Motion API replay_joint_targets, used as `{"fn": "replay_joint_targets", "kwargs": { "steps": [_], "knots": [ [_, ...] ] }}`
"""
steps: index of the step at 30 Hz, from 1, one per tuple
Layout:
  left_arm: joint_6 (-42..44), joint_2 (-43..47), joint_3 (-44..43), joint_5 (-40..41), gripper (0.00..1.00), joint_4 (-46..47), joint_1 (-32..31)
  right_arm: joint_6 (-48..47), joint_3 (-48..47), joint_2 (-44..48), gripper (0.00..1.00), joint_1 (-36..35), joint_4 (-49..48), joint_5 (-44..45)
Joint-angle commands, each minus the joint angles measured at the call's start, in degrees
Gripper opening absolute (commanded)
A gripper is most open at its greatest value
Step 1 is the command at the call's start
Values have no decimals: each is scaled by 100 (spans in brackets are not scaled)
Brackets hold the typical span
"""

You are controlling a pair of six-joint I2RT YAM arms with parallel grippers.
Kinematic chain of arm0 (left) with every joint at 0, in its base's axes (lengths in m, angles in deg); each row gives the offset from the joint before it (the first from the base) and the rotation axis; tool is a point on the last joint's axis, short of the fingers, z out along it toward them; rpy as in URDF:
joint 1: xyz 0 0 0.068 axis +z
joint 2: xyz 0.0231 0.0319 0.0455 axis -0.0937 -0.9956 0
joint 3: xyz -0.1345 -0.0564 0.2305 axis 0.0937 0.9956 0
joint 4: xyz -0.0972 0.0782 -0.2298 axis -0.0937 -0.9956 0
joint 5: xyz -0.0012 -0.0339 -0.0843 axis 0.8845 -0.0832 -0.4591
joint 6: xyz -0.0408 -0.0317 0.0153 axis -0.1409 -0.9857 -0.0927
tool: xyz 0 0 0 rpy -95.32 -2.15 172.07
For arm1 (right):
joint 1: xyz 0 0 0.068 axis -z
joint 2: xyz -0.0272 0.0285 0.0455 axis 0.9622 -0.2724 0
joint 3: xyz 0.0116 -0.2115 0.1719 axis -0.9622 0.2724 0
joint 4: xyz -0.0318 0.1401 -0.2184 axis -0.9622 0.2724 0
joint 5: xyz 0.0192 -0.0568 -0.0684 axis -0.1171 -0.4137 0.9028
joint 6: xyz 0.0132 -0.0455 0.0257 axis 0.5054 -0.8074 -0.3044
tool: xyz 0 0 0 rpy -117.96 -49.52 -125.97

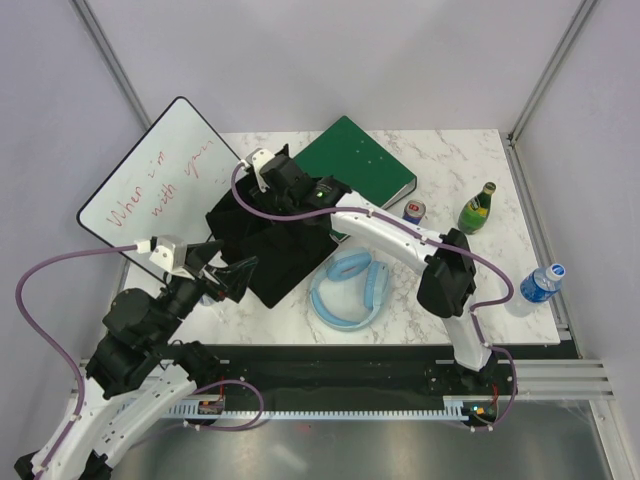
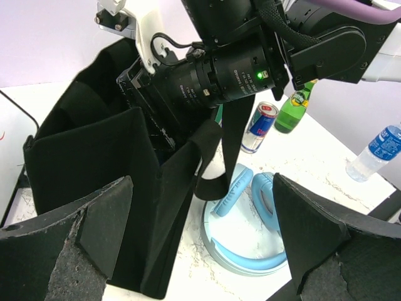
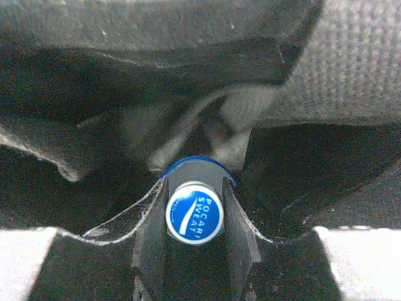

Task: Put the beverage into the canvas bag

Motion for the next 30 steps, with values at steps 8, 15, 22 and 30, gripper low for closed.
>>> {"fn": "replay_joint_targets", "kwargs": {
  "steps": [8, 15, 22, 30],
  "knots": [
    [196, 48, 40, -34, 100, 317, 62, 111, 442, 10, 0, -3, -1070, 125],
    [188, 75, 58, 35, 100, 334, 106, 225, -259, 1, 0, -21, -1114, -622],
    [135, 92, 49, 185, 99, 352, 255, 621, -279, 265, 0, -117, -1280, -982],
    [73, 101, 49, 106, 99, 352, 299, 612, -139, 177, 0, -328, -1333, -563]
  ]
}}
